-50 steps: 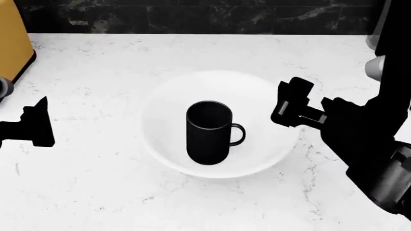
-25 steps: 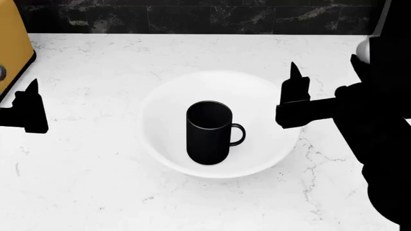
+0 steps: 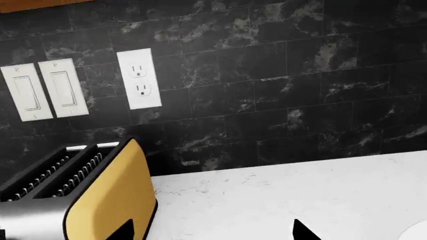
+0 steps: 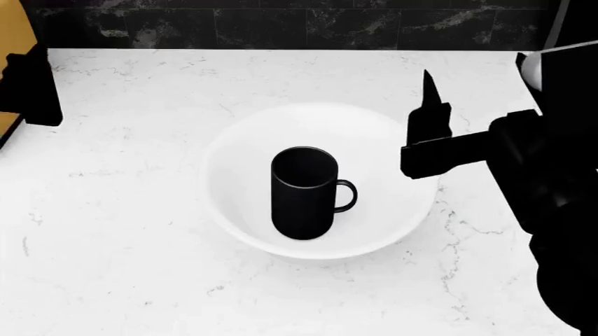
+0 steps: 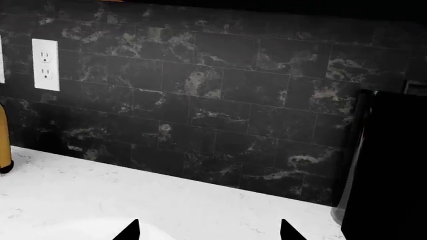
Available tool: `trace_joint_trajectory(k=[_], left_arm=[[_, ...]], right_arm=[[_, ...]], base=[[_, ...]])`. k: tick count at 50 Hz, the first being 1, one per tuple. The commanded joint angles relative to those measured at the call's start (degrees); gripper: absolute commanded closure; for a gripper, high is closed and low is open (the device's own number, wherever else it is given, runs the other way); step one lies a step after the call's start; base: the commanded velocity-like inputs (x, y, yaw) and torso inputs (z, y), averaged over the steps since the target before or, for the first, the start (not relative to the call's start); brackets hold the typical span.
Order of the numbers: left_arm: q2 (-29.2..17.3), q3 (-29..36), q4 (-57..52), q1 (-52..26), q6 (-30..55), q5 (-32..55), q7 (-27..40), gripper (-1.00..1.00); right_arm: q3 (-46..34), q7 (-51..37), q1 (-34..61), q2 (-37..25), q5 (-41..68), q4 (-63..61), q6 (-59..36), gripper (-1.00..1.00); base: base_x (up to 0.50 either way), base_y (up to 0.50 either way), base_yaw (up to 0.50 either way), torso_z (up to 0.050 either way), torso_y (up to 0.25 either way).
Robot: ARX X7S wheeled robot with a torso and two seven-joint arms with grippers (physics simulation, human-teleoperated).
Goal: Place the cup inside the bowl on the dining table and move the bowl to any counter.
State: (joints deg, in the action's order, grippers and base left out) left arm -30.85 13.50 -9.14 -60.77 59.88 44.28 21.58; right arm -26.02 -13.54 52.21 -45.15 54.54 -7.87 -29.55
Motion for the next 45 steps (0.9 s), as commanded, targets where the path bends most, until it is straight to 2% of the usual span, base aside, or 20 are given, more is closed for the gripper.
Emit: trace_joint_trajectory(k=[1, 9, 21, 29, 45], left_arm=[[0.96, 1.41, 3.0, -6.68, 2.39, 0.22, -0.91, -1.0], [0.85, 1.49, 3.08, -8.85, 2.93, 0.33, -1.03, -1.0], [-1.04, -4.0, -7.63, -3.54, 7.38, 6.17, 3.92, -1.0], [-2.11, -7.01, -10.97, -2.16, 8.98, 8.91, 5.59, -1.0], [-1.96, -8.06, -13.3, -3.42, 10.83, 11.17, 7.46, -1.0]], right_arm=[[0.48, 0.28, -1.11, 0.18, -2.25, -0.3, 3.43, -1.0], [1.85, -0.77, -3.65, 0.47, -3.61, -0.98, 7.29, -1.0], [1.73, -0.83, -2.58, -0.12, -6.7, -1.99, 8.89, -1.0], [1.68, -1.07, -2.38, -0.31, -8.0, -2.32, 9.55, -1.0], [3.11, -0.84, -1.82, -0.19, -10.41, -3.52, 13.67, -1.0]], base=[[0.0, 0.0, 0.0, 0.0, 0.0], [0.0, 0.0, 0.0, 0.0, 0.0], [0.0, 0.0, 0.0, 0.0, 0.0], [0.0, 0.0, 0.0, 0.0, 0.0], [0.0, 0.0, 0.0, 0.0, 0.0]])
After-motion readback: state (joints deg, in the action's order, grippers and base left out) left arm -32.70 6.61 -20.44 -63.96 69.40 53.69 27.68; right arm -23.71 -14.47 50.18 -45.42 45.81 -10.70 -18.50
